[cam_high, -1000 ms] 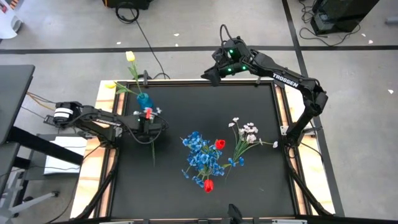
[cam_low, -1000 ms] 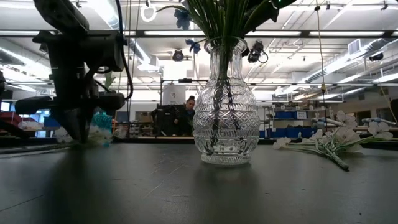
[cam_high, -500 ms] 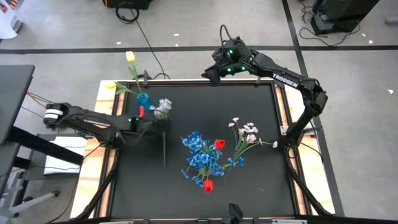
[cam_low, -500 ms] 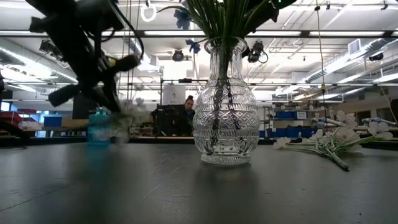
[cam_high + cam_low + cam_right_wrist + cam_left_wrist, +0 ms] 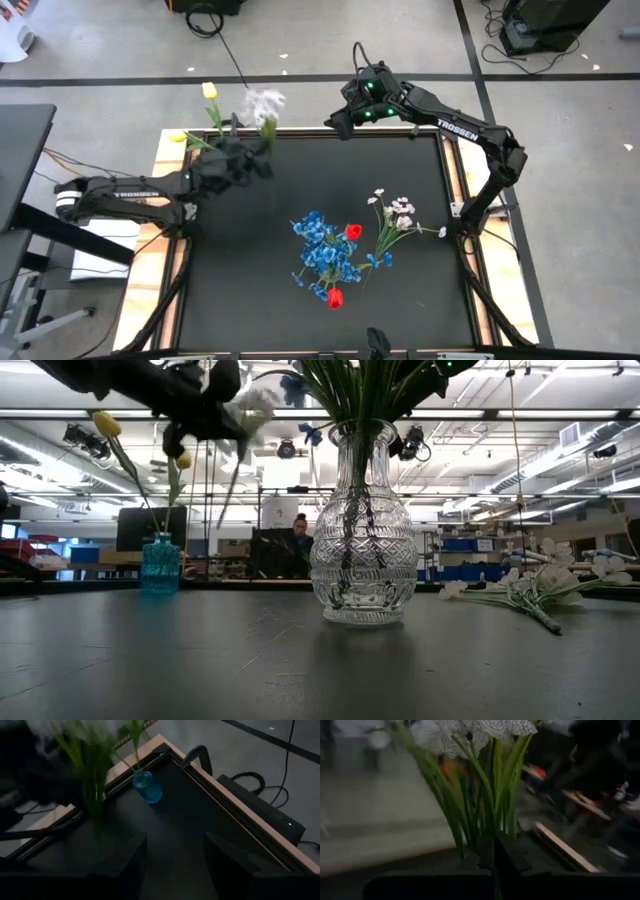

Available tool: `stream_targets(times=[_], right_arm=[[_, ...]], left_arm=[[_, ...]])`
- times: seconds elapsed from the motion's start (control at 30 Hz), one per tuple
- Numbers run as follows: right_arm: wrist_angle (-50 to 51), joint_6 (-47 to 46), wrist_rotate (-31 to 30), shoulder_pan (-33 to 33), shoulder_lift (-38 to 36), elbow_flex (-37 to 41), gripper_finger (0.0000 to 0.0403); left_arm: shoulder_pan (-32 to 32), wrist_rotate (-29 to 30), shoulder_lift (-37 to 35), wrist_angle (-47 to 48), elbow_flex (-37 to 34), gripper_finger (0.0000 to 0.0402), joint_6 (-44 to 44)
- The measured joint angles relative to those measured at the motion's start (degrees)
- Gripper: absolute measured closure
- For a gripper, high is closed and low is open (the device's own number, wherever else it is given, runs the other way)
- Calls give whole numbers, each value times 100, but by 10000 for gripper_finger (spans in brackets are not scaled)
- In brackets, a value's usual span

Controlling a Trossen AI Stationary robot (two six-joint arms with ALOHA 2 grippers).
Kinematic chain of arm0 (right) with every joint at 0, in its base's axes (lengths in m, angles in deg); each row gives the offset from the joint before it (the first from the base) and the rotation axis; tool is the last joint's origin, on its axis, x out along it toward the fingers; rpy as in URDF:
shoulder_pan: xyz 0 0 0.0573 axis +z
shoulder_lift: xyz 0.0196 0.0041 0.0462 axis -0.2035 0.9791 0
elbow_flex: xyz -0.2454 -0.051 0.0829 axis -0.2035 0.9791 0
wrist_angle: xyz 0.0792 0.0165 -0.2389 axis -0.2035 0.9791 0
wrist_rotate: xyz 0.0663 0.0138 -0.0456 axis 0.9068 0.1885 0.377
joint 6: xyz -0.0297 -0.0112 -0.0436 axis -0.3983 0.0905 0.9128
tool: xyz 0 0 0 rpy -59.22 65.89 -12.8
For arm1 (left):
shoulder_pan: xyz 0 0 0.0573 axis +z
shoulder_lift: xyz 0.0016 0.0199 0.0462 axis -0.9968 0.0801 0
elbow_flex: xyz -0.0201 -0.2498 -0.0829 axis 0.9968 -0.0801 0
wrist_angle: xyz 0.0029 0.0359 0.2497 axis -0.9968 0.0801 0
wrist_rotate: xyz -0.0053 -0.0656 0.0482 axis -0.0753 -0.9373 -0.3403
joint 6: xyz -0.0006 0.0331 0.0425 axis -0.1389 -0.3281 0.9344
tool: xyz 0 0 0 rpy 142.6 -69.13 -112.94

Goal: Sort flowers into vase by color
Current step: Put the left white flower into the blue vase

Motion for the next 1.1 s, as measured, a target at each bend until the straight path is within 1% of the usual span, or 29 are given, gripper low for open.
stream_targets(times=[0.1, 0.17, 0.23, 0.33, 0.5, 0.6, 0.67, 0.77, 0.83, 0.93, 1.1], right_arm=[[15, -107, -78, 10, 0, 0, 202], [37, -142, -62, 19, 0, 2, 202], [95, -144, -56, 29, 0, 2, 202], [222, -142, -66, 48, 0, 2, 202], [375, -136, -80, 80, 0, 2, 202], [396, -138, -79, 84, 0, 2, 202], [401, -142, -79, 84, 0, 2, 202], [426, -144, -78, 84, 0, 2, 202], [433, -144, -75, 84, 0, 2, 202], [415, -146, -70, 84, 0, 2, 202], [326, -147, -77, 80, 0, 2, 202]], left_arm=[[405, 129, -61, -938, -1, 394, 1481], [658, 146, -102, -1367, -14, 394, 2283], [874, 149, -105, -1773, -5, 394, 2768], [1190, 148, -106, -1985, -8, 395, 3270], [1550, 136, -136, -2016, -104, 395, 3603], [1691, 129, -331, -2266, -421, 395, 3709], [1784, 130, -556, -2878, -869, 395, 3714], [1893, 139, -942, -4099, -1628, 395, 3715], [1906, 152, -1160, -4582, -1947, 395, 3804], [1896, 145, -1371, -4472, -2073, 396, 4063], [1931, 132, -1413, -4435, -2074, 396, 4649]])
